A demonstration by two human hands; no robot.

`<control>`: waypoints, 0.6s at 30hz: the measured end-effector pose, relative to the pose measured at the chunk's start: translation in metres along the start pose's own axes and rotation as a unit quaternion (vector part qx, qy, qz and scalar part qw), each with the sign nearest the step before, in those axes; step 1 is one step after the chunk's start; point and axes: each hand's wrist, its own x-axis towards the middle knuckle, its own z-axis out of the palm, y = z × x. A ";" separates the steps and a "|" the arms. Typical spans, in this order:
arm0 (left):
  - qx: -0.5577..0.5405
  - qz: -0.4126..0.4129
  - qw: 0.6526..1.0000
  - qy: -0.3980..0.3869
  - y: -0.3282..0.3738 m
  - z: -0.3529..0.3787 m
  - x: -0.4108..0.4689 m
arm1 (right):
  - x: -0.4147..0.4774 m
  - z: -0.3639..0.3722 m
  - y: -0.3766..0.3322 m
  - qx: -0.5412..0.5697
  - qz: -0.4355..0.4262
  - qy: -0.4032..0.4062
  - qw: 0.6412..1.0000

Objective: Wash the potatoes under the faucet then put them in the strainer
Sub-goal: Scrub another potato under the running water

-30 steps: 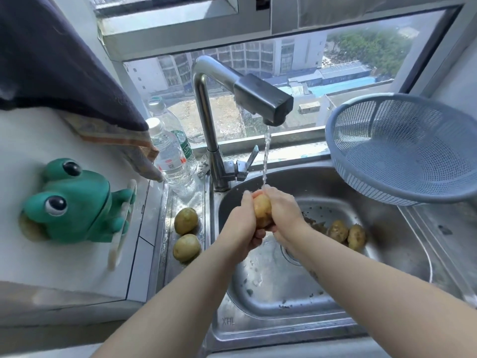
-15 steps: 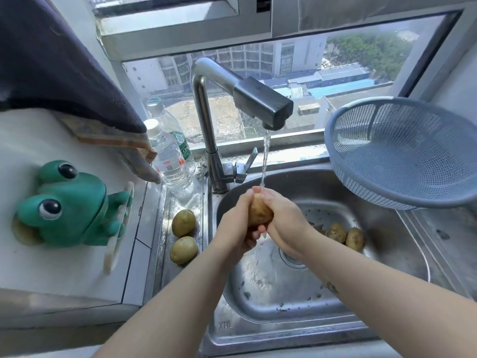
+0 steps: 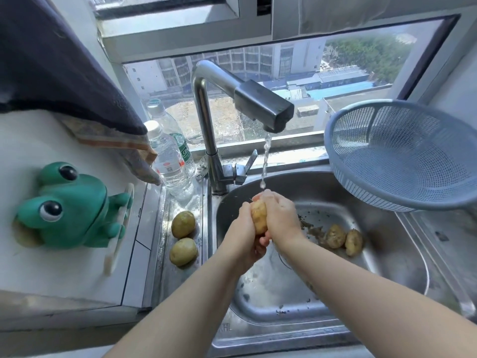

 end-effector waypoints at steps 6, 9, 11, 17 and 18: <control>0.021 -0.062 0.998 -0.018 0.015 -0.012 0.000 | 0.001 -0.015 -0.009 0.145 0.059 -0.162 0.974; 0.048 -0.038 0.998 -0.034 0.013 -0.010 -0.002 | 0.001 -0.015 -0.007 0.071 0.036 -0.161 0.984; 0.099 0.021 0.994 -0.031 0.008 -0.003 -0.004 | 0.001 -0.014 -0.006 0.044 0.025 -0.090 0.995; 0.140 0.120 0.978 -0.096 0.001 -0.001 -0.009 | -0.002 -0.012 -0.011 0.091 0.049 -0.033 0.994; 0.152 0.137 0.973 -0.102 0.001 -0.001 -0.010 | -0.001 -0.011 -0.012 0.107 0.055 -0.031 0.992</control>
